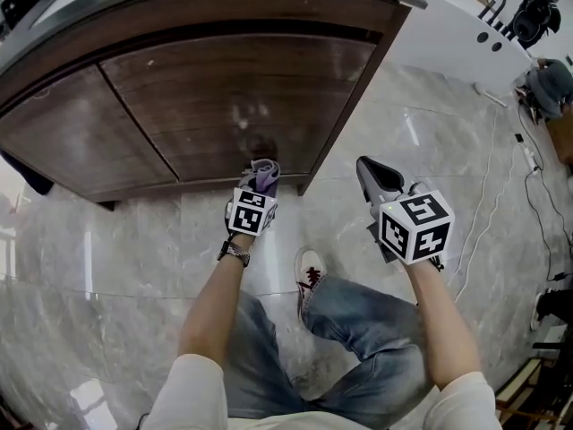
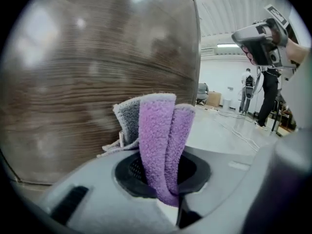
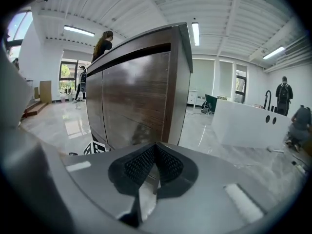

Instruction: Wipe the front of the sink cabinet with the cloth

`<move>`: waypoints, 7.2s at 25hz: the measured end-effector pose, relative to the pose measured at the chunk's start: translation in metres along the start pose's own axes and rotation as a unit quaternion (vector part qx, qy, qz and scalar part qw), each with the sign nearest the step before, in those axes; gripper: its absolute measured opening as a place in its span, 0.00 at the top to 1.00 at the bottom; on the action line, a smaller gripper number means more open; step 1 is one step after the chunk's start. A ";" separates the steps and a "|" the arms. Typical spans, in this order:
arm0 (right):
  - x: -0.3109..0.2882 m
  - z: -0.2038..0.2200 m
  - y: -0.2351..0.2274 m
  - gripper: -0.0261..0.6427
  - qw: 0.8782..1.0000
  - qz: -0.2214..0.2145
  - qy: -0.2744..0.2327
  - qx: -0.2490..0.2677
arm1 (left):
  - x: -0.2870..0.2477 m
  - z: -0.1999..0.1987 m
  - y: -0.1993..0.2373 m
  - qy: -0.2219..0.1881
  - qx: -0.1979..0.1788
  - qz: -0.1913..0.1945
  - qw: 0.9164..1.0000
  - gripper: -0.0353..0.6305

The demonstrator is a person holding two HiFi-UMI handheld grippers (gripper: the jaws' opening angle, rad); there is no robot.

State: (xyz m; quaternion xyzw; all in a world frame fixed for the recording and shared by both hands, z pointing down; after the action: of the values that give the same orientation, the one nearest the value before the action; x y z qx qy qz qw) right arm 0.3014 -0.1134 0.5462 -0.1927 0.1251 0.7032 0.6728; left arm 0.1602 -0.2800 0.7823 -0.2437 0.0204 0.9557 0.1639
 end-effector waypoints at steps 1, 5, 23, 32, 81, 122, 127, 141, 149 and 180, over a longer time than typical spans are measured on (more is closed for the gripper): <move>0.003 0.003 -0.002 0.95 1.000 0.004 0.002 0.000 | -0.006 -0.004 -0.006 0.000 -0.006 0.007 1.000 0.87; 0.011 0.007 -0.007 0.95 1.000 0.012 -0.002 -0.007 | -0.024 -0.020 -0.029 -0.005 -0.017 0.030 0.999 0.87; -0.002 -0.069 0.079 0.95 0.993 -0.054 -0.075 0.070 | 0.114 -0.137 0.003 -0.132 -0.057 0.001 0.990 0.87; -0.034 -0.104 0.152 0.95 0.987 -0.131 -0.079 0.038 | 0.248 -0.125 0.075 -0.093 -0.086 -0.102 0.987 0.87; -0.150 -0.155 0.258 0.95 0.967 -0.246 -0.068 -0.024 | 0.273 -0.102 0.181 -0.123 -0.030 -0.149 0.981 0.87; -0.117 -0.123 0.295 0.95 0.971 -0.231 -0.055 0.031 | 0.205 0.066 0.209 0.064 0.043 -0.132 0.988 0.87; -0.112 -0.123 0.297 0.95 0.971 -0.227 -0.061 0.034 | 0.245 0.015 0.214 0.019 -0.005 -0.147 0.989 0.87; -0.107 -0.122 0.305 0.95 0.971 -0.224 -0.069 0.038 | 0.357 -0.157 0.218 -0.098 -0.141 -0.183 0.968 0.86; -0.112 -0.122 0.310 0.95 0.969 -0.232 -0.067 0.041 | 0.406 -0.187 0.243 -0.124 -0.135 -0.238 0.954 0.86; -0.097 -0.119 0.301 0.95 0.963 -0.257 -0.068 0.035 | 0.470 -0.015 0.375 0.000 0.008 -0.382 0.924 0.86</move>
State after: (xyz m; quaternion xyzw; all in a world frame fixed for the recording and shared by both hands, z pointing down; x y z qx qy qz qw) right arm 0.0162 -0.2713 0.4577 -0.1466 0.0500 0.5130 0.8443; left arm -0.3431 -0.4941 0.5315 -0.2320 -0.0664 0.8203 0.5185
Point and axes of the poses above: the fingertips, and each gripper's own axes: x backward along the fingers, y to its left, z out of its underside, the point moved 8 cm from there along x, backward along the fingers, and after that the axes turned 10 degrees about -x, right-handed, at the moved point
